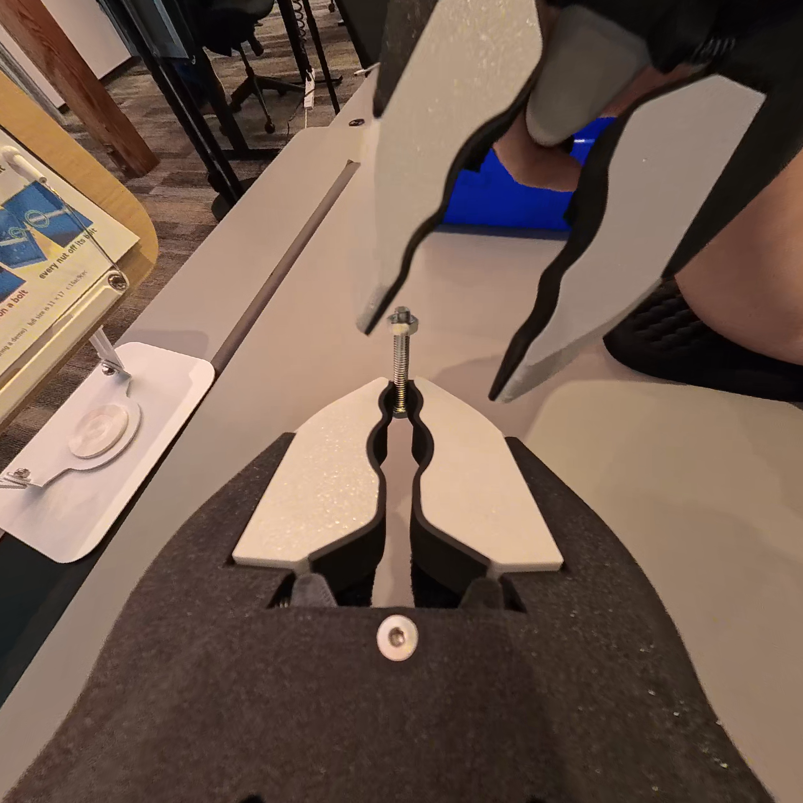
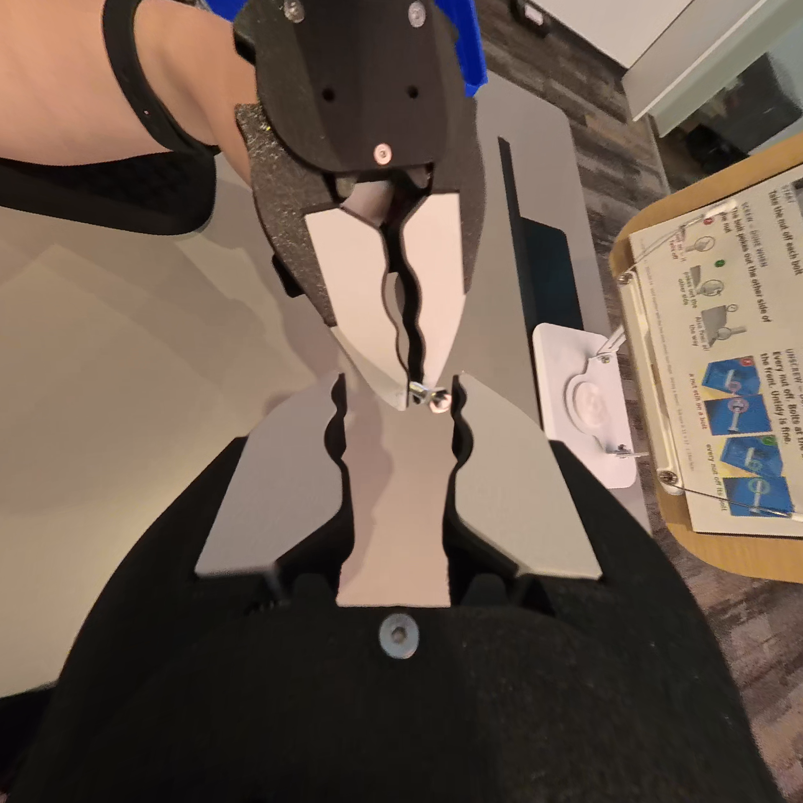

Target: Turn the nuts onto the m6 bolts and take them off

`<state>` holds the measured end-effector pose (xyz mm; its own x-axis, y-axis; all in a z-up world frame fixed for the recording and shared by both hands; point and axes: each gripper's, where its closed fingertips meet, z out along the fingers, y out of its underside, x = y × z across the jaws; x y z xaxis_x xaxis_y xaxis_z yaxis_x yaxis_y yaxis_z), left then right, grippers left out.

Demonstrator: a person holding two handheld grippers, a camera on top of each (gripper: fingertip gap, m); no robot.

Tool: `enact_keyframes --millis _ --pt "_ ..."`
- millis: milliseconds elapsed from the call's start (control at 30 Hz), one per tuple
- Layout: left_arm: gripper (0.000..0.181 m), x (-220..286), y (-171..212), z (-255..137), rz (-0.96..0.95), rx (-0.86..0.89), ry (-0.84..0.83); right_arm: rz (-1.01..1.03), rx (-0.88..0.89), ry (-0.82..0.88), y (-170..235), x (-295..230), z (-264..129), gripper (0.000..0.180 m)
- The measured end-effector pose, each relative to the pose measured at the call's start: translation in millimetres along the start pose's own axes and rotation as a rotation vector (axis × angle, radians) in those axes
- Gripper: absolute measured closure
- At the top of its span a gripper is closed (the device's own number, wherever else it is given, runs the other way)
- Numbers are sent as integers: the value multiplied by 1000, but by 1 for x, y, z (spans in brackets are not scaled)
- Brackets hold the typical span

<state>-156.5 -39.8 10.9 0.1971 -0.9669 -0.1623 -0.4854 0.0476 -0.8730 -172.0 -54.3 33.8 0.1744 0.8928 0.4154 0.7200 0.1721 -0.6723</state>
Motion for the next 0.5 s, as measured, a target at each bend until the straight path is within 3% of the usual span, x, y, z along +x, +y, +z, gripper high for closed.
enact_keyframes --millis 33,167,367,500 --pt "176 0 0 0 2 0 -3 4 -10 -4 2 -1 0 134" --pt "176 -3 -1 -3 -14 11 -5 52 -68 -12 16 3 -3 136" --pt "176 0 0 0 1 2 3 -9 42 7 -6 1 -3 135" --pt "176 1 -1 -1 6 2 1 9 -6 -10 3 0 -1 136"
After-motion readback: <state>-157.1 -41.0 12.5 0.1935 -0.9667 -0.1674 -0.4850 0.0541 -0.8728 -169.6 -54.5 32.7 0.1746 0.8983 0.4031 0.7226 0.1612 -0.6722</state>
